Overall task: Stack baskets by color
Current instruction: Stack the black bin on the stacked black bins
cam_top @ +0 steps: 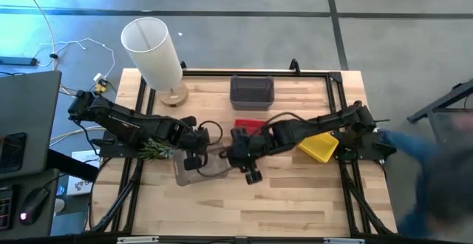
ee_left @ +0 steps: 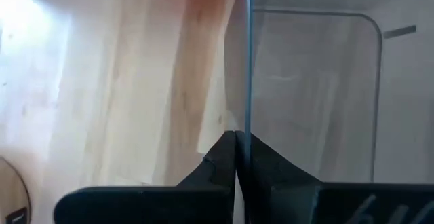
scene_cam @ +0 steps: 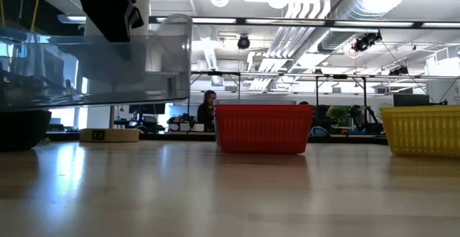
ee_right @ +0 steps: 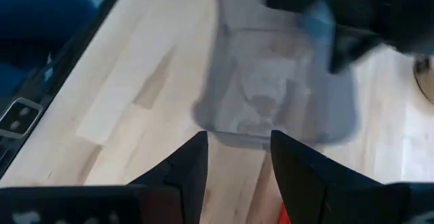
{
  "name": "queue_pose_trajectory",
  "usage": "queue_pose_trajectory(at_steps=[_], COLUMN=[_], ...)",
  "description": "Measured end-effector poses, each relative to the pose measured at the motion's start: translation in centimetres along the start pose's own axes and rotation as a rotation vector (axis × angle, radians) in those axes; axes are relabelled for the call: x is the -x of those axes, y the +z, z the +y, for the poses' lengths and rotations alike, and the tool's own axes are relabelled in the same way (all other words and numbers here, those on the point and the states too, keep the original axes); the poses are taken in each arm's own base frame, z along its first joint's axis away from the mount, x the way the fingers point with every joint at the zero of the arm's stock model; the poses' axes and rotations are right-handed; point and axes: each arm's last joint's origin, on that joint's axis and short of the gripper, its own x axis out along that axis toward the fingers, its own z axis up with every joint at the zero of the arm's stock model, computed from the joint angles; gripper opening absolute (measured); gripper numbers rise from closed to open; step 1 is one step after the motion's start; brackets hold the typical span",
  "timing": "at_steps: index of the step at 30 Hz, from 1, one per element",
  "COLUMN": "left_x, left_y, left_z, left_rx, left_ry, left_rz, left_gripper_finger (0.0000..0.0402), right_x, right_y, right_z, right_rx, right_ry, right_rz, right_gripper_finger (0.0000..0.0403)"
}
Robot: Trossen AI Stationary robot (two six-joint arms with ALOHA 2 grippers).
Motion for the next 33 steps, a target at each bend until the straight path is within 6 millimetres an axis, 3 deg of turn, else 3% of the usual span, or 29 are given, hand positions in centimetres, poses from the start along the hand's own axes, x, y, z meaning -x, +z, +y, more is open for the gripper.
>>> queue_pose_trajectory(at_steps=[6,11,33], left_x=[-0.3,-0.6,-1.0], left_y=[0.5,0.9,4.7], left_z=[1.2,2.3,5.8], left_rx=[0.121,0.198,0.35], left_ry=[0.018,-0.032,-0.311], left_rz=[-0.008,0.021,-0.193], left_gripper_finger=[0.0,0.0,0.0], right_x=[0.2,0.2,0.1], right_y=[0.3,0.4,0.2], right_z=[2.4,3.1,1.4], right_rx=[0.126,0.236,0.262], right_ry=[0.037,0.046,0.023], right_rz=[-0.009,-0.013,-0.007], right_gripper_finger=[0.0146,0.0146,0.0146])
